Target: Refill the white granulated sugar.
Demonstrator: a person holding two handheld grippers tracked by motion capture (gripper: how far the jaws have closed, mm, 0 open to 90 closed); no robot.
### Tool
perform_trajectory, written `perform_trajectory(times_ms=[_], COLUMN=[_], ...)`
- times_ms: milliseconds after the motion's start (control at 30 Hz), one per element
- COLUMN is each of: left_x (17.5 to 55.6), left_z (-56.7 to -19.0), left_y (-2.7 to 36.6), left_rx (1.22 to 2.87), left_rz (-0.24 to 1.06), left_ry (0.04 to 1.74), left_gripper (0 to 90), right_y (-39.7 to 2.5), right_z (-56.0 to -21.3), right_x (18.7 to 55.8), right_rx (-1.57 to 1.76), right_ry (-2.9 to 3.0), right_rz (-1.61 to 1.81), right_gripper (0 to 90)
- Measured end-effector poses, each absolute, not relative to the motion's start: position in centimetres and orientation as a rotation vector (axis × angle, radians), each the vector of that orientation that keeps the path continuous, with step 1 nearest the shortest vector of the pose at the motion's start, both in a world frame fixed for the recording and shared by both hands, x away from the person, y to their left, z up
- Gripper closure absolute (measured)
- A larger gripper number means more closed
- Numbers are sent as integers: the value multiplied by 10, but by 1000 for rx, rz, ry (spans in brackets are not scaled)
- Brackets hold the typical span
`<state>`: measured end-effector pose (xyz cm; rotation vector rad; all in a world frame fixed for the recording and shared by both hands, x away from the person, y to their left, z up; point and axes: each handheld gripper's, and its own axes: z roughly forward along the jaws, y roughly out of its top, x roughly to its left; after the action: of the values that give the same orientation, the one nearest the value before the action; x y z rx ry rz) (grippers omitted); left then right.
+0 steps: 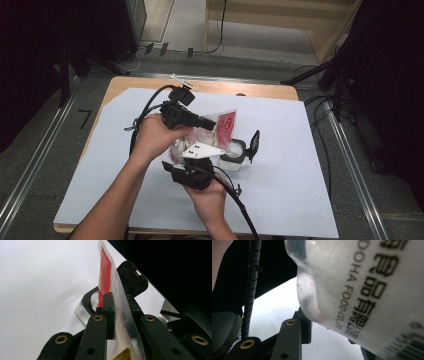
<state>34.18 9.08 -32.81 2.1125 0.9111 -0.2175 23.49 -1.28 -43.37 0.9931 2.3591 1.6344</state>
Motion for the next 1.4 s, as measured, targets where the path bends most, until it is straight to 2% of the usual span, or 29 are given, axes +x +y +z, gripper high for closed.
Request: perform_trajectory(times_ms=[400, 1400], left_x=[342, 338], left_z=[-328, -325], left_y=[91, 87], left_rx=[2115, 2113], left_rz=[-174, -164], left_ry=[918, 910], left_gripper=[831, 829], right_y=[-12, -14], right_z=[-435, -431], right_x=[239, 236], right_rx=[999, 1019], right_ry=[2368, 2369], right_rz=[1634, 1653], right_gripper=[639, 639])
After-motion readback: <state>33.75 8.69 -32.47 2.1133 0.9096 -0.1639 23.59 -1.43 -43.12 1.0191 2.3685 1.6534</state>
